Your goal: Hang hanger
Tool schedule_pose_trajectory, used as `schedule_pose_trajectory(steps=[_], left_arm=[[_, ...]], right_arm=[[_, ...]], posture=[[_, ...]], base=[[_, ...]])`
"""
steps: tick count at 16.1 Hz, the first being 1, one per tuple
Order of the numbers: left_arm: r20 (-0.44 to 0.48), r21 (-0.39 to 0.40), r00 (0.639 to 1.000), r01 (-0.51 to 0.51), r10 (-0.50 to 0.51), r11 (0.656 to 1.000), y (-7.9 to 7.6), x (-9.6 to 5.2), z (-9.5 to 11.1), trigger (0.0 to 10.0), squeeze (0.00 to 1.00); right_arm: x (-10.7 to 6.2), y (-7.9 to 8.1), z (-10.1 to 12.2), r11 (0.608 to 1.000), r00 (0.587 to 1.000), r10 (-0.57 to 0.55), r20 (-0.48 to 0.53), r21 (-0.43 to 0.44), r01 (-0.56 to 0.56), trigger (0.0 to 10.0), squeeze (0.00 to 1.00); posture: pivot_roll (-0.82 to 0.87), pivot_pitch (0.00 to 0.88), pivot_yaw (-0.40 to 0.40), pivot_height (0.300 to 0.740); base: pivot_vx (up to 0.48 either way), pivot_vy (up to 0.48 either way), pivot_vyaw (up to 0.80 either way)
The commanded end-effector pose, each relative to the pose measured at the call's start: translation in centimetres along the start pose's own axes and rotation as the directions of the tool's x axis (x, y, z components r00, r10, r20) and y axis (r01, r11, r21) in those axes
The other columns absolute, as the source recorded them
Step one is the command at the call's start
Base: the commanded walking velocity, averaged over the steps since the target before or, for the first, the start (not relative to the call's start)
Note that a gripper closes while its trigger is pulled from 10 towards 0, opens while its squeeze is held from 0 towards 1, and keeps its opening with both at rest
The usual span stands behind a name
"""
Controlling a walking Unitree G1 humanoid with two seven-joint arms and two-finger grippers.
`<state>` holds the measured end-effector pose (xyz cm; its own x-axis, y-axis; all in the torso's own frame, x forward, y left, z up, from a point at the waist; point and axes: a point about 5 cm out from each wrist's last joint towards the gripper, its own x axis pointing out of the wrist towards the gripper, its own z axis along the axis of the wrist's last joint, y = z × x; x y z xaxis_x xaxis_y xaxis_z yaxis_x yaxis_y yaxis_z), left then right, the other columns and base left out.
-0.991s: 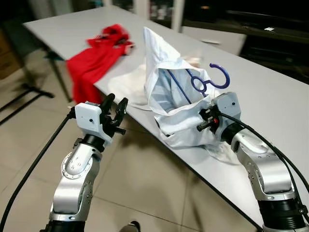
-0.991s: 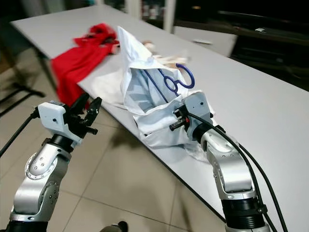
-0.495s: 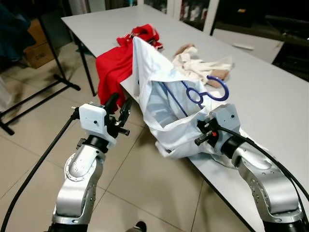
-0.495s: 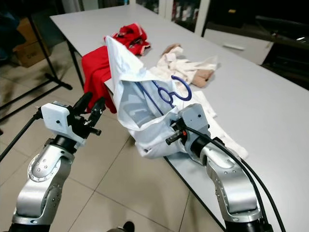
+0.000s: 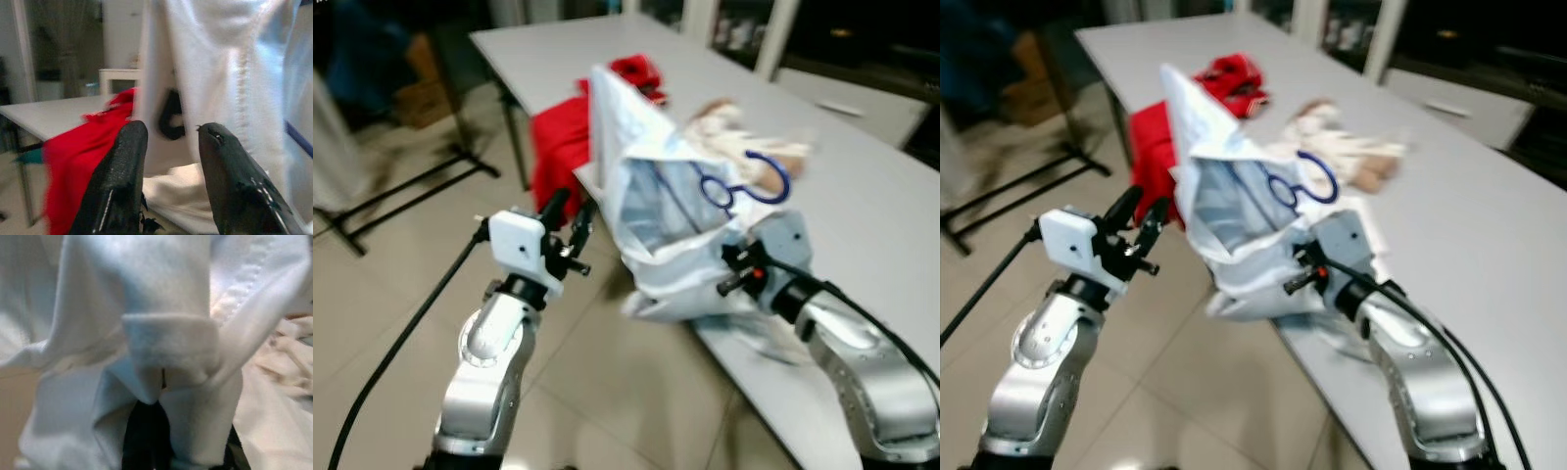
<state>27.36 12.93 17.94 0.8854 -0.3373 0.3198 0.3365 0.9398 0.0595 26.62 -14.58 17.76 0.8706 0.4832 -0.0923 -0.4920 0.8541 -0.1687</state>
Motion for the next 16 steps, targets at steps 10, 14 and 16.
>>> schedule_pose_trajectory(steps=[10,14,16], left_arm=[[-0.003,-0.01,1.0,-0.03,0.03,0.999,-0.1,-0.6,-0.4,10.0,0.0],[-0.019,-0.023,0.999,-0.028,0.027,0.999,-0.5,-0.8,-1.0,10.0,0.0],[-0.032,-0.026,0.999,-0.033,0.032,0.999,-0.6,-0.8,-1.6,10.0,0.0]], right_arm=[[-0.1,0.8,-0.1,1.0,1.0,-0.01,0.025,0.013,0.01,10.0,0.0],[0.9,1.7,-1.9,0.997,0.998,-0.069,0.012,0.048,0.068,10.0,0.0],[1.8,2.0,-3.1,0.994,0.994,-0.105,0.001,0.043,0.105,10.0,0.0]], posture=[[0.05,0.084,-0.036,0.74],[0.05,0.087,-0.036,0.74],[0.05,0.085,-0.035,0.74]], base=[[0.0,0.0,0.78],[0.0,0.0,0.54],[0.0,0.0,0.0]])
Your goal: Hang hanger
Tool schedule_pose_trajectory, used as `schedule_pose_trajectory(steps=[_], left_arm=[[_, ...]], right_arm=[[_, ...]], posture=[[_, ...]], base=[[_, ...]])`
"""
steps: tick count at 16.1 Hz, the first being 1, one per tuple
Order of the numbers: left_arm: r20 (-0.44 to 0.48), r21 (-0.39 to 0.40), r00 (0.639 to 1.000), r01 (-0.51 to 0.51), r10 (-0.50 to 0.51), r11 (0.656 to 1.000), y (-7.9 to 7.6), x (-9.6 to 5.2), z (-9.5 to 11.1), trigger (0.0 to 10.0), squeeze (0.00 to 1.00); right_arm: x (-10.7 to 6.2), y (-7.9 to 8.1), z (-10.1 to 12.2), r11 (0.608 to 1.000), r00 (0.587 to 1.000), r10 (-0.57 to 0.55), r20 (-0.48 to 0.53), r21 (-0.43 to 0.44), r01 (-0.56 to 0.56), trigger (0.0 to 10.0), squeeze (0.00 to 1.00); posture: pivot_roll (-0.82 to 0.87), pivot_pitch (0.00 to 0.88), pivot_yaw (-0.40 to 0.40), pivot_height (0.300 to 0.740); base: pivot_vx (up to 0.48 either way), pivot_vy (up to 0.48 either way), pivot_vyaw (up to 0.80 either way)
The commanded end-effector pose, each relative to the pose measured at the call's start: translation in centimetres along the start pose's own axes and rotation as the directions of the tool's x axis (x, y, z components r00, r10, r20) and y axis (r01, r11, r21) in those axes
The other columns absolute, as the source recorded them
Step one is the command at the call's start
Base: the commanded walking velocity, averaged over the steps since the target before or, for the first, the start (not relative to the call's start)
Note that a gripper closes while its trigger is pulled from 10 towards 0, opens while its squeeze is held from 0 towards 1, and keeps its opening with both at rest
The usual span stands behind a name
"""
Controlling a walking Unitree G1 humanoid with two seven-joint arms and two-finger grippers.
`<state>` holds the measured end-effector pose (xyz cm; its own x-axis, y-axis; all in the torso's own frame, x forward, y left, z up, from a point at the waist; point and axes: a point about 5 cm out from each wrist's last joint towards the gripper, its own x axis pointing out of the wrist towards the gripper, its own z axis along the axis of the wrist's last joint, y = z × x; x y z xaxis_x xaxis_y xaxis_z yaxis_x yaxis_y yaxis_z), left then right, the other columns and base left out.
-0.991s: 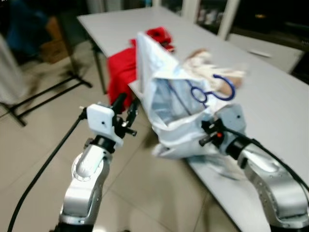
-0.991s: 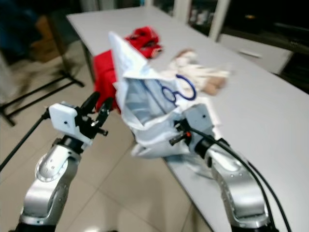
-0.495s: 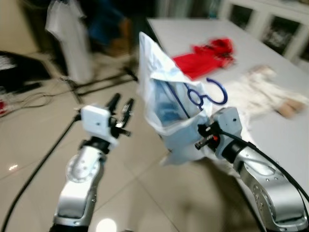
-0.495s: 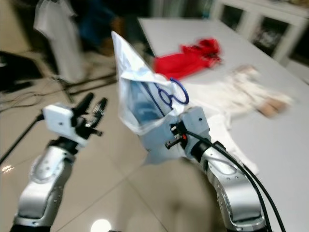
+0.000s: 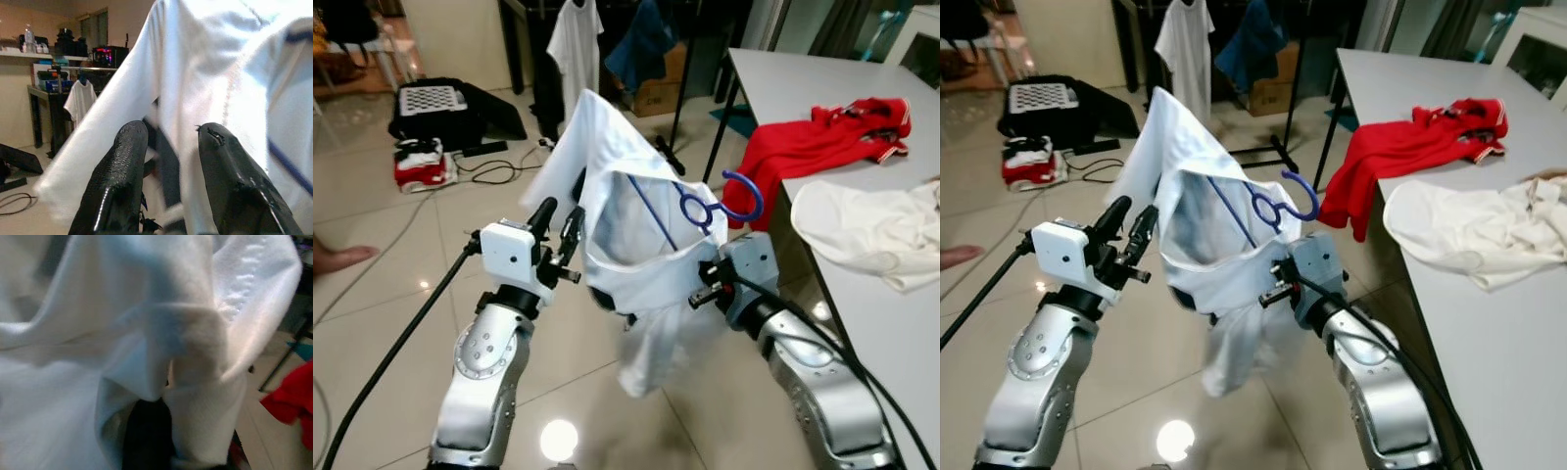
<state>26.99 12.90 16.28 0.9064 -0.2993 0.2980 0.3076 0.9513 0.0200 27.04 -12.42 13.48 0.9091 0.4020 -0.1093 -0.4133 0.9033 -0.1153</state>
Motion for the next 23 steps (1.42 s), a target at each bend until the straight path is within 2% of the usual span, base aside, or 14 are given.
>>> schedule_pose_trajectory(steps=[1,3,5,6,8,10,13,14,15,16,17,21,23], left_arm=[[-0.018,0.001,1.0,0.005,-0.005,1.0,-0.4,0.0,-0.7,10.0,0.0],[-0.056,0.001,0.998,-0.008,0.008,1.0,-0.3,-0.4,-2.1,10.0,0.0],[-0.109,-0.001,0.994,-0.029,0.029,1.0,-0.2,-1.0,-3.8,10.0,0.0],[-0.124,-0.003,0.992,-0.033,0.033,0.999,-0.2,-1.3,-4.4,10.0,0.0],[-0.144,-0.008,0.988,-0.049,0.047,0.999,-0.2,-1.6,-5.3,10.0,0.0],[-0.176,-0.066,0.978,-0.123,0.11,0.99,0.2,-2.3,-6.9,10.0,0.0],[-0.184,-0.107,0.969,-0.187,0.166,0.976,0.9,-2.8,-7.5,10.0,0.0],[-0.186,-0.116,0.961,-0.229,0.205,0.967,1.4,-3.1,-7.6,10.0,0.0],[-0.177,-0.116,0.958,-0.248,0.225,0.962,1.7,-3.6,-7.4,10.0,0.0],[-0.174,-0.116,0.958,-0.249,0.227,0.961,1.7,-3.7,-7.3,10.0,0.0],[-0.166,-0.112,0.963,-0.231,0.211,0.966,1.6,-4.0,-7.3,10.0,0.0],[-0.16,-0.08,0.967,-0.215,0.201,0.973,1.9,-4.1,-7.3,10.0,0.0],[-0.143,-0.073,0.972,-0.198,0.186,0.977,1.3,-3.7,-7.0,10.0,0.0]], right_arm=[[0.4,-0.1,-0.1,0.999,0.999,-0.036,0.037,-0.002,0.036,10.0,0.0],[1.0,-0.1,-2.2,0.994,0.994,-0.104,0.019,0.022,0.103,10.0,0.0],[1.1,-1.0,-5.2,0.975,0.976,-0.217,-0.033,0.033,0.219,10.0,0.0],[1.0,-1.4,-6.0,0.965,0.966,-0.255,-0.043,0.049,0.257,10.0,0.0],[0.9,-1.5,-6.0,0.954,0.956,-0.294,-0.002,0.057,0.294,10.0,0.0],[0.8,-1.8,-5.6,0.933,0.929,-0.36,0.092,0.066,0.355,10.0,0.0],[-0.1,-2.4,-5.9,0.927,0.917,-0.374,0.136,0.08,0.366,10.0,0.0],[-1.1,-2.9,-5.9,0.92,0.912,-0.383,0.149,0.146,0.363,10.0,0.0],[-3.1,-2.9,-6.1,0.93,0.915,-0.363,0.177,0.125,0.345,10.0,0.0],[-3.6,-2.9,-6.2,0.934,0.918,-0.354,0.179,0.115,0.338,10.0,0.0],[-4.1,-2.9,-6.1,0.946,0.926,-0.324,0.193,0.07,0.317,10.0,0.0],[-3.3,-2.5,-5.1,0.959,0.935,-0.282,0.215,0.068,0.274,10.0,0.0],[-3.1,-2.6,-5.7,0.959,0.941,-0.283,0.189,0.05,0.278,10.0,0.0]], posture=[[0.06,0.084,-0.035,0.74],[0.06,0.083,-0.034,0.74],[0.06,0.082,-0.034,0.74],[0.07,0.084,-0.034,0.74],[0.07,0.086,-0.032,0.74],[0.07,0.085,-0.032,0.74],[0.07,0.082,-0.025,0.74],[0.07,0.081,-0.018,0.74],[0.07,0.078,-0.004,0.74],[0.07,0.078,-0.004,0.74],[0.06,0.084,-0.006,0.74],[0.05,0.1,-0.026,0.74],[0.06,0.099,-0.036,0.74]], base=[[0.0,0.0,0.0],[0.0,0.0,0.0],[0.0,0.0,0.0],[0.0,0.0,0.0],[0.0,0.0,0.0],[0.0,0.0,0.0],[0.0,0.0,0.0],[0.0,0.0,0.0],[0.0,0.0,0.0],[0.0,0.0,0.0],[0.0,0.0,0.0],[0.0,0.0,0.0],[0.0,0.0,0.0]])
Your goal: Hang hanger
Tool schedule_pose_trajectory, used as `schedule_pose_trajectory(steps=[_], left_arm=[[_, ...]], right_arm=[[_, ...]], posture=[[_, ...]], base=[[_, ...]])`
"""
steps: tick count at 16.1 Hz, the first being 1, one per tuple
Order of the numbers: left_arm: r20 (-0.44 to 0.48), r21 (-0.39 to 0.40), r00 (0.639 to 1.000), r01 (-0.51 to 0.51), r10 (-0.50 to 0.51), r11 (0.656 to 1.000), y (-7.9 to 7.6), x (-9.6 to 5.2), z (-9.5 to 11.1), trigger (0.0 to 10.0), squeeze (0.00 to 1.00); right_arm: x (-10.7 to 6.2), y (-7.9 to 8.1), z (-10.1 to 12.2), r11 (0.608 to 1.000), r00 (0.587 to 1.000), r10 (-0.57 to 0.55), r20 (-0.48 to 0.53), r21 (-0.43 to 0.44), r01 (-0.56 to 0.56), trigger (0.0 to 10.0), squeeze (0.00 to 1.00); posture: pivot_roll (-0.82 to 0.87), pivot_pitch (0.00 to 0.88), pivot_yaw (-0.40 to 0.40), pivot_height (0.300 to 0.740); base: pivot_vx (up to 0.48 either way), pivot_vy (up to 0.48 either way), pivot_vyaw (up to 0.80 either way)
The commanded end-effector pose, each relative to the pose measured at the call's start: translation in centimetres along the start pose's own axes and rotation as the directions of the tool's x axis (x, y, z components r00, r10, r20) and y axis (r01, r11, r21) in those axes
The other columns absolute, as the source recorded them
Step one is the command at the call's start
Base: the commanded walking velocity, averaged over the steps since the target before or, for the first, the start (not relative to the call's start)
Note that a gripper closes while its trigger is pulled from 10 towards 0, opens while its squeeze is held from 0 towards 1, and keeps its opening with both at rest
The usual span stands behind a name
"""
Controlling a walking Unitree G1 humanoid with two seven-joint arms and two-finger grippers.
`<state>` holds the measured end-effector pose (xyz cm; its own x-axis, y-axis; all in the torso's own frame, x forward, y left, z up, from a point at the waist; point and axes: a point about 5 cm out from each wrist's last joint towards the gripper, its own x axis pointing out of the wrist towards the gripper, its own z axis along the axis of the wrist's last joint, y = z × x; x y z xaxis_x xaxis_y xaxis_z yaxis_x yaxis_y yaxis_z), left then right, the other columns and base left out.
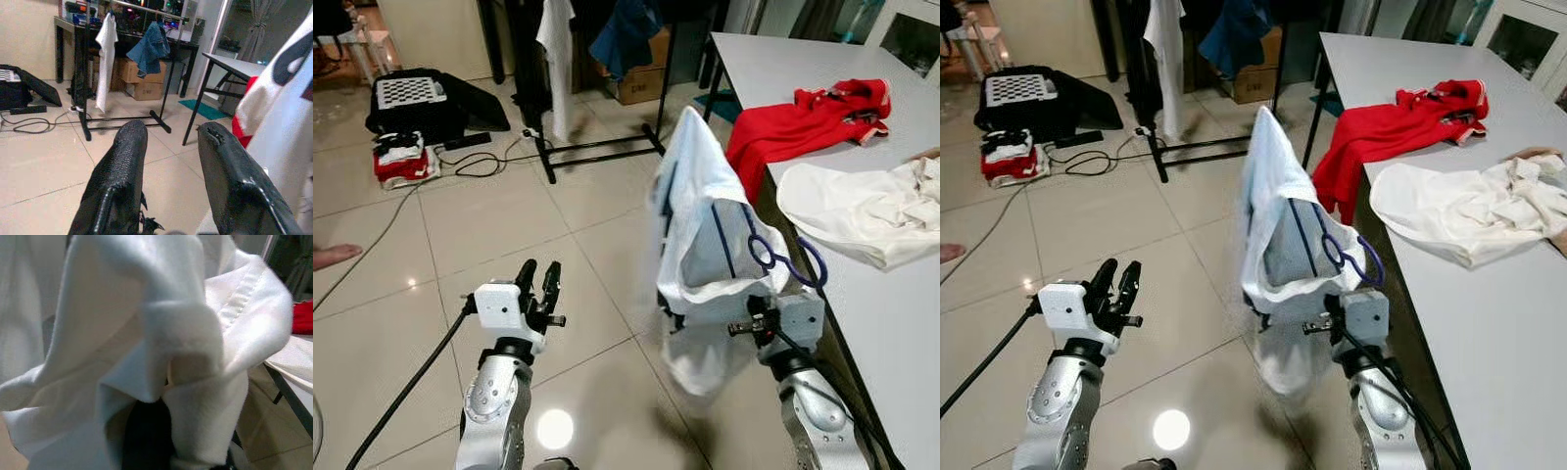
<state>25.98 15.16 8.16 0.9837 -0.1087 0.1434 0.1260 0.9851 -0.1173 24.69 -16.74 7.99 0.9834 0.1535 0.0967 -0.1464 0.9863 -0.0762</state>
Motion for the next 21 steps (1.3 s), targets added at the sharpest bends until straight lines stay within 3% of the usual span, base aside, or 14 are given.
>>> schedule_pose_trajectory(steps=[1,5,11,21], left_arm=[[0.02,0.008,1.0,0.023,-0.023,1.0,-0.8,0.1,0.3,10.0,0.0],[0.012,0.023,1.0,0.027,-0.027,0.999,-1.4,-0.3,-0.4,10.0,0.0],[0.025,0.031,0.999,0.043,-0.044,0.999,-1.8,-0.2,-0.2,10.0,0.0],[0.036,0.036,0.998,0.041,-0.042,0.999,-1.7,-0.3,0.0,10.0,0.0]], right_arm=[[0.4,0.0,0.5,1.0,1.0,0.01,0.022,-0.02,-0.01,10.0,0.0],[0.7,1.0,-0.5,0.993,0.995,0.091,-0.042,-0.068,-0.094,10.0,0.0],[1.1,1.5,-1.4,0.991,0.991,0.109,-0.076,-0.075,-0.114,10.0,0.0],[1.2,1.4,-2.2,0.987,0.988,0.118,-0.097,-0.095,-0.127,10.0,0.0]], posture=[[0.06,0.093,-0.045,0.74],[0.06,0.091,-0.064,0.74],[0.09,0.09,-0.057,0.74],[0.1,0.095,-0.057,0.74]], base=[[0.0,0.0,0.0],[0.0,0.0,0.0],[0.0,0.0,0.0],[0.317,0.0,0.0]])
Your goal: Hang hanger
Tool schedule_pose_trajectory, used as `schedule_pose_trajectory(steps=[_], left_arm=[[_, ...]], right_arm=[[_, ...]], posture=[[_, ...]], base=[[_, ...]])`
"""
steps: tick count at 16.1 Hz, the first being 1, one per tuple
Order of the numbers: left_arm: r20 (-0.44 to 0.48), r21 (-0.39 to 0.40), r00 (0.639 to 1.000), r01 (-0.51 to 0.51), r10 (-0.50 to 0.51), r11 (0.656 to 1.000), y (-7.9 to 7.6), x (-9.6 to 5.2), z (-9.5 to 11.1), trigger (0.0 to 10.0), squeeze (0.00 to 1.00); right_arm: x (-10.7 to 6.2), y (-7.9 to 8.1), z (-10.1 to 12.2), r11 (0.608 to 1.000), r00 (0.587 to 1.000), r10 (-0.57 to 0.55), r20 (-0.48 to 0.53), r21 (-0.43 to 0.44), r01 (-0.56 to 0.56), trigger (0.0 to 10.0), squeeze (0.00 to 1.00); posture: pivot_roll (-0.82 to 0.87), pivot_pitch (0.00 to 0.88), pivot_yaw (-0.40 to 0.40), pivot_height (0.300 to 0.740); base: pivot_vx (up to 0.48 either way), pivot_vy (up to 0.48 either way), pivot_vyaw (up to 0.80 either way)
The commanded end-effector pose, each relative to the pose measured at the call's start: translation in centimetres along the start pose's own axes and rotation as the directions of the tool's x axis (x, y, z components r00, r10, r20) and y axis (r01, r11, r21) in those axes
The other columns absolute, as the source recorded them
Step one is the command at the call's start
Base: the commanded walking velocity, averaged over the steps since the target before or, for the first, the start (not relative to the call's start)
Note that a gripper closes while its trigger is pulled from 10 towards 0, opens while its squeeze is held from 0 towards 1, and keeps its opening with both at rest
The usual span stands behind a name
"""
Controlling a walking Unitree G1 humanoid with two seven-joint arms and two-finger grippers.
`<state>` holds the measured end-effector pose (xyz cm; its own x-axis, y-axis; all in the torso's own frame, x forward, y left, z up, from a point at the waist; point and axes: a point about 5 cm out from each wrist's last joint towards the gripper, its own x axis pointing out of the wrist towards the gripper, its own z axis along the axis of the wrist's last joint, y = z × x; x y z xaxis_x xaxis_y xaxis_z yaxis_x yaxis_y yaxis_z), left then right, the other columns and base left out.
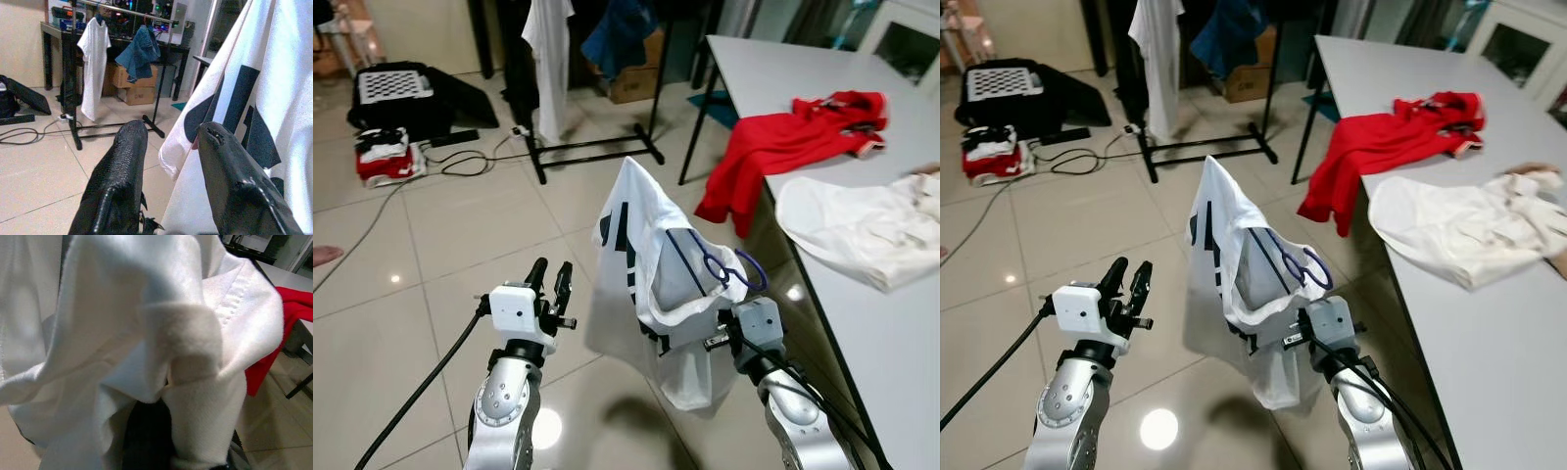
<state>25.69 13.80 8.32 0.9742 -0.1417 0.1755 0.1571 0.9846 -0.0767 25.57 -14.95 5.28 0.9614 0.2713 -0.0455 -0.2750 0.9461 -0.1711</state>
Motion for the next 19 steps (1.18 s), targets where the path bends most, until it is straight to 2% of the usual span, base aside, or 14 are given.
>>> schedule_pose_trajectory(steps=[1,9,19], left_arm=[[0.009,0.001,1.0,0.004,-0.004,1.0,-0.31,-0.15,0.03,10.0,0.0],[0.02,-0.002,1.0,-0.015,0.016,1.0,-0.39,-0.31,0.1,10.0,0.0],[0.028,0.015,0.999,-0.031,0.03,0.999,0.24,-0.39,0.39,10.0,0.0]], right_arm=[[0.21,-0.51,0.45,1.0,0.999,-0.018,0.033,-0.01,0.018,10.0,0.0],[0.56,-0.65,0.43,1.0,0.999,0.003,0.036,-0.031,-0.002,10.0,0.0],[1.09,0.02,0.1,1.0,0.999,0.018,0.035,-0.025,-0.017,10.0,0.0]], posture=[[0.1,0.095,-0.057,0.74],[0.13,0.105,-0.077,0.74],[0.15,0.102,-0.072,0.74]], base=[[0.345,0.0,0.0],[0.429,0.0,0.0],[0.48,0.0,0.0]])
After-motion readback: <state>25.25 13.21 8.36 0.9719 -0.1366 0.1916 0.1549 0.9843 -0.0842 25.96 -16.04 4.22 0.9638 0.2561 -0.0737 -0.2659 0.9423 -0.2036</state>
